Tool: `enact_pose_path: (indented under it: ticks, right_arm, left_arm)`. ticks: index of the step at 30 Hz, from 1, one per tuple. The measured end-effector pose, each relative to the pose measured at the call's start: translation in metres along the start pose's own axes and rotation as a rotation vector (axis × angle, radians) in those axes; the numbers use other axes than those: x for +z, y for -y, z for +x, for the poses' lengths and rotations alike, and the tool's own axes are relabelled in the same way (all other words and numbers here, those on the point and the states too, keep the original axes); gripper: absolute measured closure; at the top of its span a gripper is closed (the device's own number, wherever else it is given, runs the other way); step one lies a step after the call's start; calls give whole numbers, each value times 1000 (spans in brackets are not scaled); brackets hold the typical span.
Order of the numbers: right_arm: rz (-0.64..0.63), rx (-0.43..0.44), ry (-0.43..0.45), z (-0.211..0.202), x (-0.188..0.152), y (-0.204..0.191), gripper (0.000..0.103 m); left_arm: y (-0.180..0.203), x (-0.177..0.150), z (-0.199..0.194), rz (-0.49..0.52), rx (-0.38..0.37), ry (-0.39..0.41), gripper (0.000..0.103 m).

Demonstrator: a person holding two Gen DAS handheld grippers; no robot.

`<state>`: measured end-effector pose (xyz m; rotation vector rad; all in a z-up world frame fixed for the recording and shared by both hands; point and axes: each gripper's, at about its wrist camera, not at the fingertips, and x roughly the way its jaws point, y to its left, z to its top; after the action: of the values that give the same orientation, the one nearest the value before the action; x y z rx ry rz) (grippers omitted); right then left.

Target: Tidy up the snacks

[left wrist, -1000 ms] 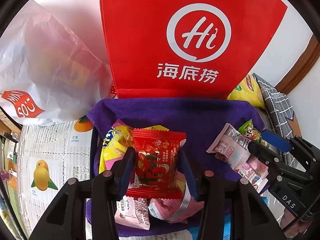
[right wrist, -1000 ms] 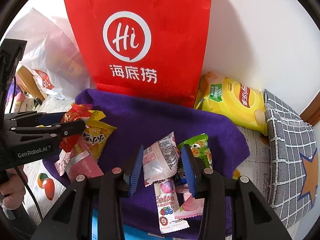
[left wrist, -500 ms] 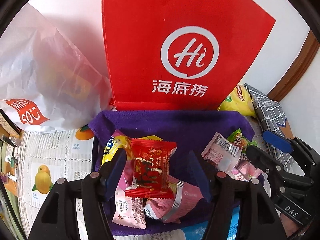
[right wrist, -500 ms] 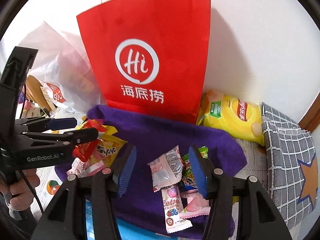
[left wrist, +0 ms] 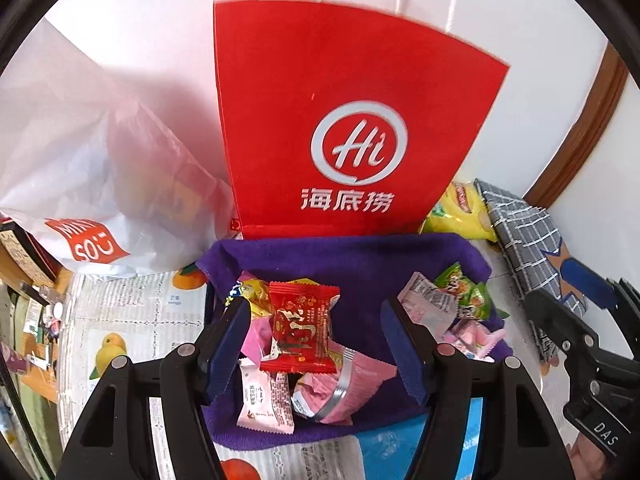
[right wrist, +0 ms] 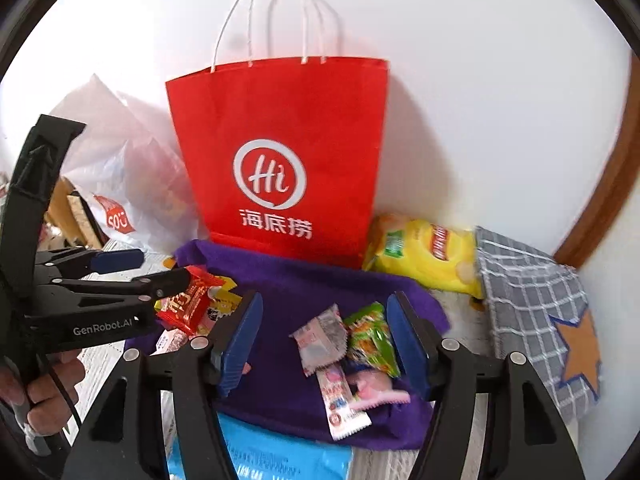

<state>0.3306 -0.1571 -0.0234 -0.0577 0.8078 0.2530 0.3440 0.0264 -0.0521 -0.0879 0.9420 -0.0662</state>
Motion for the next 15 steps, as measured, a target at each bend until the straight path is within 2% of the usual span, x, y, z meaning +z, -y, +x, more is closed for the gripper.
enact_pose_path:
  ticks: [8, 12, 15]
  right_arm:
    - [47, -15, 10, -69, -24, 9, 39]
    - [55, -57, 33, -104, -43, 13, 38]
    - [90, -49, 33, -123, -59, 17, 36]
  left_arm:
    - [31, -13, -51, 65, 3, 47, 36]
    - [40, -35, -82, 75, -43, 82, 36]
    - [41, -57, -103, 70, -53, 98, 36]
